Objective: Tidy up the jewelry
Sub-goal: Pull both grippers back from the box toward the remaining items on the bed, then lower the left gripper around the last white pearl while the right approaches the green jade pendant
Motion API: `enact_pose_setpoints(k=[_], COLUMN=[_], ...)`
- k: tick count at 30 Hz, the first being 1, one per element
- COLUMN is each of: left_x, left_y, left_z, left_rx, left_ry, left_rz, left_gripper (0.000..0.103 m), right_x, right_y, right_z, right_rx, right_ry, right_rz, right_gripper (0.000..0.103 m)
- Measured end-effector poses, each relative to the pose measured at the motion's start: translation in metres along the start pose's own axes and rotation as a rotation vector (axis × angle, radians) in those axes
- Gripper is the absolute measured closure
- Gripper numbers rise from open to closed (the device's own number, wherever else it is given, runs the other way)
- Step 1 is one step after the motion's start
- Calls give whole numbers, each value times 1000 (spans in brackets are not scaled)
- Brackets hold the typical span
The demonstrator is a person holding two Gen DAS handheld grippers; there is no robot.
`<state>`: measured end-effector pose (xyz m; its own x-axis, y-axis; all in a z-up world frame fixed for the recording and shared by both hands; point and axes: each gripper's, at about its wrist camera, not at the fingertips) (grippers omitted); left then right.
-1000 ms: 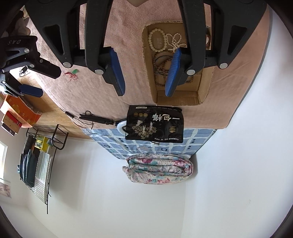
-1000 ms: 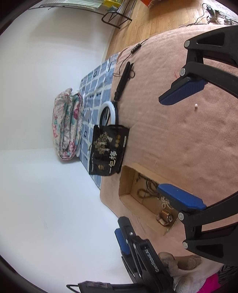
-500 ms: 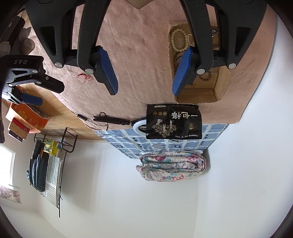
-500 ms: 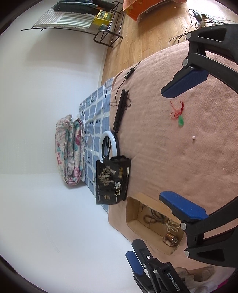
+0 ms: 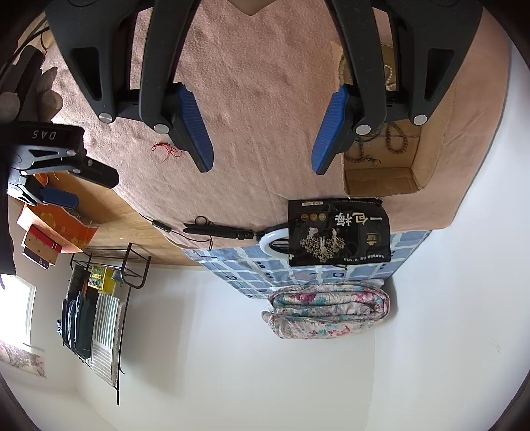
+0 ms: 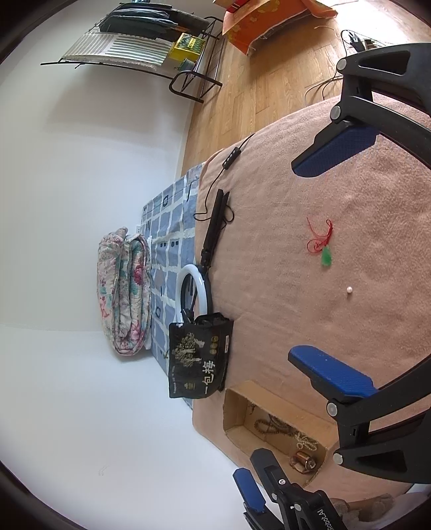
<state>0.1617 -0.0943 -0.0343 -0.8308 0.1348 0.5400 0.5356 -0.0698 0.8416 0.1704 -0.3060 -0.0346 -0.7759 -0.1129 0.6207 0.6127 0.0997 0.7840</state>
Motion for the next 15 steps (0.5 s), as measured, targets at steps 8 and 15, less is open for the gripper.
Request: enact_pose_setpoints(k=[8, 15], left_x=[-28, -52], left_y=[-15, -32], left_z=[-16, -42], left_rx=[-1, -15], left_ry=[-38, -102], left_rz=[71, 139], left_gripper=[40, 40], right_x=[-14, -31], right_y=[-4, -14], right_z=[-41, -71], right_rx=[-60, -122], right_ry=[-19, 13], right_rz=[28, 69], right_gripper=[0, 0])
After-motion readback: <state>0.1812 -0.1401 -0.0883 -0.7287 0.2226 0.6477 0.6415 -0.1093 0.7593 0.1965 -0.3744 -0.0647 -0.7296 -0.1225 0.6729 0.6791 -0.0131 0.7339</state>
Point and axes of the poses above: each gripper's, at about its wrist camera, not at the fingertips, and x roughly against the way its jaws point, z to its left, y to its top, and after that the axes turned 6 degrees about y, right-handed
